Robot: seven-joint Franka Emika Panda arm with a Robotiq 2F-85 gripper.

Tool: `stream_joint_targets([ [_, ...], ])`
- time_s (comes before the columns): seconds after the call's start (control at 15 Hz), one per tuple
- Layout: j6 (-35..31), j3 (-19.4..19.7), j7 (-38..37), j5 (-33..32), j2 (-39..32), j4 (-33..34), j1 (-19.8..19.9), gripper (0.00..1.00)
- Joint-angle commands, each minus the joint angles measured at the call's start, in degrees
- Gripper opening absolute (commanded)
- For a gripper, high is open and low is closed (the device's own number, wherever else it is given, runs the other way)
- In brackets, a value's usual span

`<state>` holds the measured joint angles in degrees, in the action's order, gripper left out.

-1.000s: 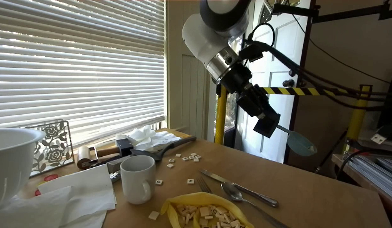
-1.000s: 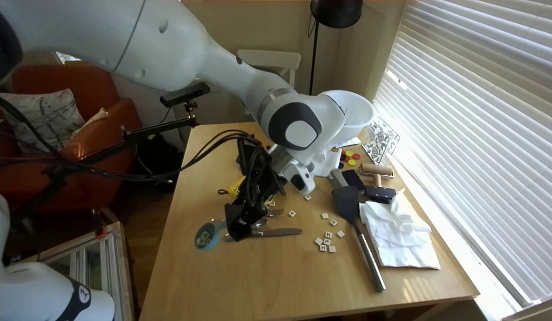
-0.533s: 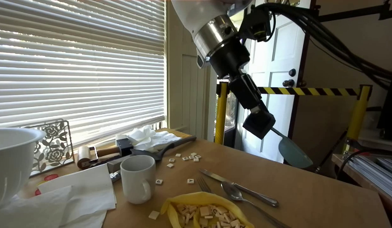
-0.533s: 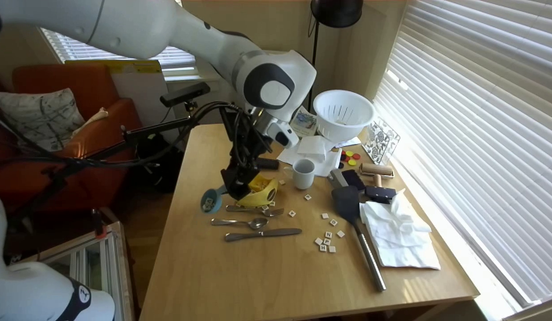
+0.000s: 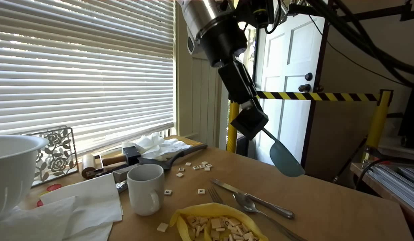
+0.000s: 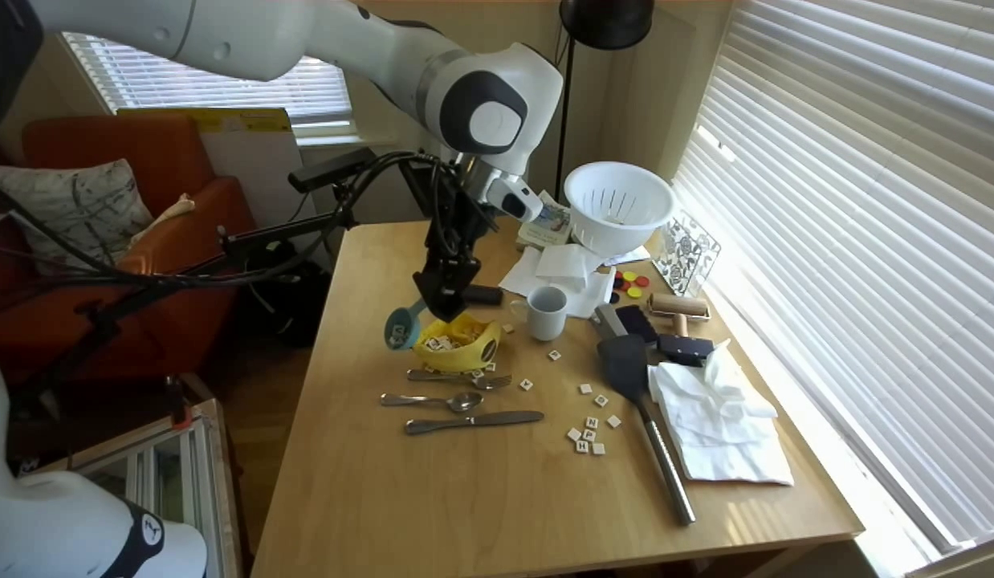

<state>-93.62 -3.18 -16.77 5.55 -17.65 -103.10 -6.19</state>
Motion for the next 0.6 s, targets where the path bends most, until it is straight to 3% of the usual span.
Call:
stream_joint_targets([
  [0.0, 0.1, 0.2, 0.0, 0.0, -0.1, 0.0, -0.1, 0.6],
  [0.07, -2.6, 0.5, -0.3, -0.4, -0.6, -0.3, 0.0, 0.35],
  [0.33, -11.7, 0.0, 1.3, 0.6, -4.1, 3.1, -0.2, 0.35],
  [0.53, -13.0, -0.5, 1.3, 1.4, -7.0, 7.7, -0.3, 0.35],
])
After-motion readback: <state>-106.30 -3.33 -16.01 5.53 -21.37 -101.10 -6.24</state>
